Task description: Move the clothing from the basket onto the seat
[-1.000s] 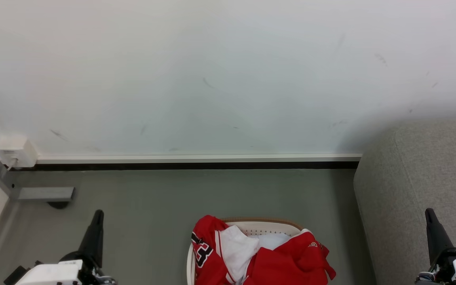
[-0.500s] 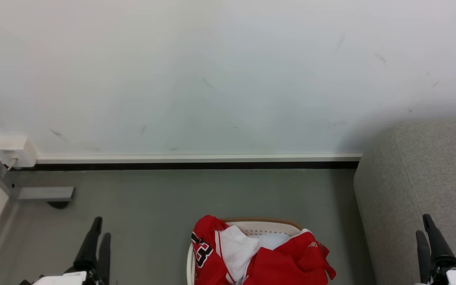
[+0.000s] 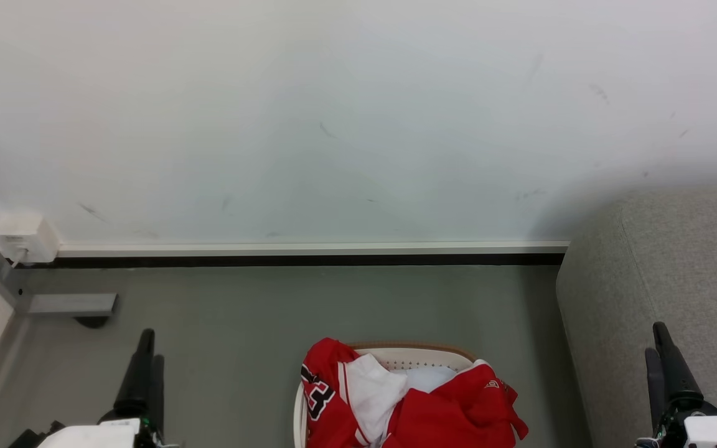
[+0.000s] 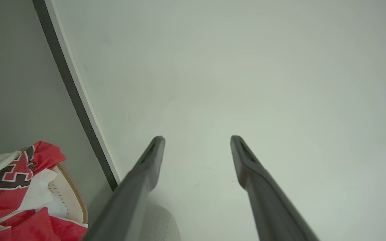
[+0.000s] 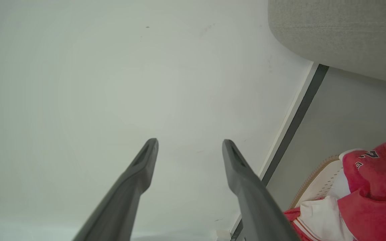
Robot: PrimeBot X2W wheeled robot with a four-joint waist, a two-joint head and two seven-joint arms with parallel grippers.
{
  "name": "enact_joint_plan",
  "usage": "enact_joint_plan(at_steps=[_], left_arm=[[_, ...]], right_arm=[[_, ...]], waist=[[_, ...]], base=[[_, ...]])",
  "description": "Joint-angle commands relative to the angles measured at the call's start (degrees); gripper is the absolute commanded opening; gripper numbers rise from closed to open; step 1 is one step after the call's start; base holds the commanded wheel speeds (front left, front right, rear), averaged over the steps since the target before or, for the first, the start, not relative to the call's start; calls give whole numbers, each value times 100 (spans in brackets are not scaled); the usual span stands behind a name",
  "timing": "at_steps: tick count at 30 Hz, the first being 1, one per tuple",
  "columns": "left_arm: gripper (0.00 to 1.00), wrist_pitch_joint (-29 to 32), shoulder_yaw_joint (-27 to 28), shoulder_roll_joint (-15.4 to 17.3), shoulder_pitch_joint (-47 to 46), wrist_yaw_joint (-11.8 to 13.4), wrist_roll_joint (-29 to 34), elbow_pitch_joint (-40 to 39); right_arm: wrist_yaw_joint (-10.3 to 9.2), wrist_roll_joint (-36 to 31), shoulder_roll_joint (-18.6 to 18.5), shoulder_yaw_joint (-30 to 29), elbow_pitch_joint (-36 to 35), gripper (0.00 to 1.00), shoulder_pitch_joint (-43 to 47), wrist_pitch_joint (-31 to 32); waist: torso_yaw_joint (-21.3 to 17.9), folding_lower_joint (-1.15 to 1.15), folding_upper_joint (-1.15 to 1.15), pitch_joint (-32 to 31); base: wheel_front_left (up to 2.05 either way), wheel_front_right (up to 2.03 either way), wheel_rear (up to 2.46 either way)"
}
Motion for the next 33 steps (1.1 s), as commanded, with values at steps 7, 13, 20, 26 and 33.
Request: enact_joint_plan(at_steps=[7, 13, 20, 26, 33], left_arm=[[100, -207, -13, 47, -137, -21, 809, -300], [100, -344, -39, 51, -116, -25, 1529, -431], [100, -497, -176, 57, -67, -1, 2495, -571], [100, -620, -242, 61, -1, 136, 3300, -661], [100, -749, -325, 68, 38, 278, 4233, -693]], right_arm=[[-2, -527, -172, 179, -244, 100, -187, -229], [-3, -1051, -208, 310, -349, 100, -185, -368], [-3, -1840, -284, 443, -397, 100, -185, -520], [-4, -2636, -321, 548, -343, 100, -165, -642], [-5, -3535, -361, 655, -387, 100, -141, -774]], waist=[[-12, 0, 0, -3], [-38, 0, 0, -9], [-64, 0, 0, -18], [-84, 0, 0, -31], [-110, 0, 0, -27]], base=[[0, 0, 0], [0, 0, 0], [0, 0, 0], [0, 0, 0], [0, 0, 0]])
